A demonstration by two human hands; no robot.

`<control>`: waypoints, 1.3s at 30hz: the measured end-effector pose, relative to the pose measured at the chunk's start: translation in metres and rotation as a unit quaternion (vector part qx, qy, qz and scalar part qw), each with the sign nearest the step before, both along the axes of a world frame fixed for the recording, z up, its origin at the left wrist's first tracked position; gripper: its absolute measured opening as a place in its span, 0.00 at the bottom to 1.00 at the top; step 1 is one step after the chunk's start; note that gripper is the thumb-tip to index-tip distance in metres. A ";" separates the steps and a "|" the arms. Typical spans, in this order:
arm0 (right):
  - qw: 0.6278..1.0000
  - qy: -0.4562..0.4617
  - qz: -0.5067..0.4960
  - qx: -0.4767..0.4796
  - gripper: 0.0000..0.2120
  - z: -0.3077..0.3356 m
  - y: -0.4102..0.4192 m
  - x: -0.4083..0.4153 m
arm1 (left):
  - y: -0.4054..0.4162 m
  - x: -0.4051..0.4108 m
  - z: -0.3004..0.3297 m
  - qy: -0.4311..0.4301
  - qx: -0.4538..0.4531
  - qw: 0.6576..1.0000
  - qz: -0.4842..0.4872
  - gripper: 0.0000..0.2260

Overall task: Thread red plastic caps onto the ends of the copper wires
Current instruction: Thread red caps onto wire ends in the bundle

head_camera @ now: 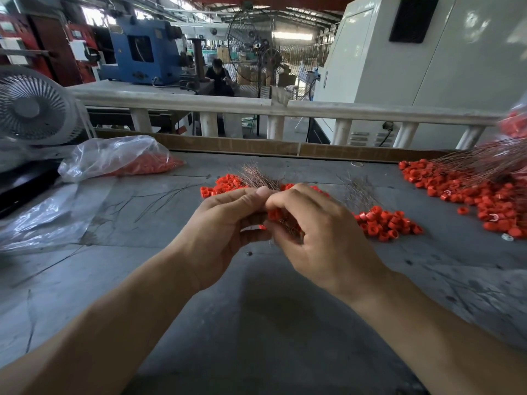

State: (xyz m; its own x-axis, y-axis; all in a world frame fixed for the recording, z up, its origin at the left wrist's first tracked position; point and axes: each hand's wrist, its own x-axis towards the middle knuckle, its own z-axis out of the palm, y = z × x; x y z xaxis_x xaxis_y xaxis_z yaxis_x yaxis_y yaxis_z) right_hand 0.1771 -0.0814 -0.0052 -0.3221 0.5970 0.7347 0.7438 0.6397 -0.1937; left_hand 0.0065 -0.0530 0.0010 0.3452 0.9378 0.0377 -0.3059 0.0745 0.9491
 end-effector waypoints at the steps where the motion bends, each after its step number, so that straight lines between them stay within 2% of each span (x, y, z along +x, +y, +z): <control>1: 1.000 -0.001 0.001 -0.007 0.08 -0.001 0.001 0.001 | 0.001 0.000 0.000 0.000 0.003 1.000 0.006 0.13; 10: 0.999 0.011 0.004 -0.049 0.08 -0.002 0.002 0.001 | 0.008 -0.007 -0.004 -0.003 0.023 0.998 0.049 0.14; 22: 0.997 0.008 0.013 -0.078 0.06 -0.005 0.003 0.002 | 0.013 -0.011 -0.005 -0.016 -0.018 0.994 0.103 0.10; 31: 0.995 -0.061 0.005 -0.074 0.06 -0.004 0.000 0.001 | 0.023 -0.023 -0.007 0.023 -0.050 0.983 0.175 0.03; 39: 0.994 -0.065 0.023 -0.083 0.06 -0.007 0.002 0.001 | 0.027 -0.023 -0.006 -0.079 -0.107 0.975 0.180 0.03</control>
State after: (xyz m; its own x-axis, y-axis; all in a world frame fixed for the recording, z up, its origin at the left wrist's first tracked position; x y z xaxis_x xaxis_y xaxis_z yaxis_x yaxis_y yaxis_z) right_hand 0.1778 -0.0797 -0.0121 -0.4382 0.6890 0.5773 0.7404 0.6408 -0.2028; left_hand -0.0170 -0.0256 -0.0052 -0.0020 0.9894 -0.1452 -0.4897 0.1256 0.8628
